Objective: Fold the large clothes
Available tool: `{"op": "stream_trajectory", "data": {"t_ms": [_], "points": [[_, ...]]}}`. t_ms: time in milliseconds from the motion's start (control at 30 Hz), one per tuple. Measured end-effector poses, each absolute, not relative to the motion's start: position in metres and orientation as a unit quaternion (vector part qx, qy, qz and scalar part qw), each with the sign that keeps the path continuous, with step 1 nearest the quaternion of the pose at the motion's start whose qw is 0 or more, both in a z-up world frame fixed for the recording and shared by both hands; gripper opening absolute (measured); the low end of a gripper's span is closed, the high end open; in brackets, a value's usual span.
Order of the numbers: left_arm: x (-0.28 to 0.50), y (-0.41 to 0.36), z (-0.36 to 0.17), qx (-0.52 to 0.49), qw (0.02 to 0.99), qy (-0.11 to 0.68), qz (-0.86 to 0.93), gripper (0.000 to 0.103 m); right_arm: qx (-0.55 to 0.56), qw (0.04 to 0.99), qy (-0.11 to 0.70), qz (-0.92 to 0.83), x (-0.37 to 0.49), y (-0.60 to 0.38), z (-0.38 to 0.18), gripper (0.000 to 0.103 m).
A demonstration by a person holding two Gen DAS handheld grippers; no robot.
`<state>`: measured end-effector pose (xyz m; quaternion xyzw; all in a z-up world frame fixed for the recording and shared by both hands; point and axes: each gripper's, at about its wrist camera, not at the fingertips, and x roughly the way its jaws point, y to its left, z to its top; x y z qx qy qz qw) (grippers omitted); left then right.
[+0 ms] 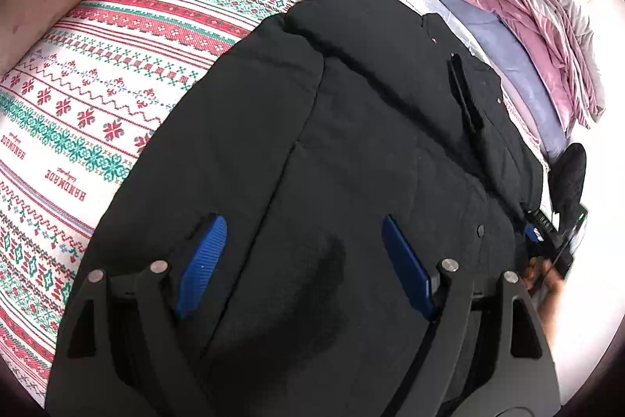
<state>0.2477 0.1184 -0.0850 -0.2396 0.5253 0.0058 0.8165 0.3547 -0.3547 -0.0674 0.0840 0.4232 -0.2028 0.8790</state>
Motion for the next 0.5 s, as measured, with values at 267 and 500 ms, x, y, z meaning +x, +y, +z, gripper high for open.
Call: {"op": "stream_trajectory", "data": {"t_ms": [267, 500], "points": [[0.246, 0.121, -0.085, -0.232, 0.82, 0.523, 0.014, 0.082, 0.171, 0.907, 0.374, -0.094, 0.264, -0.264, -0.025, 0.068], [0.231, 0.095, -0.078, -0.18, 0.833, 0.523, -0.012, 0.082, 0.076, 0.915, 0.395, -0.035, 0.172, -0.184, -0.059, 0.075]]}}
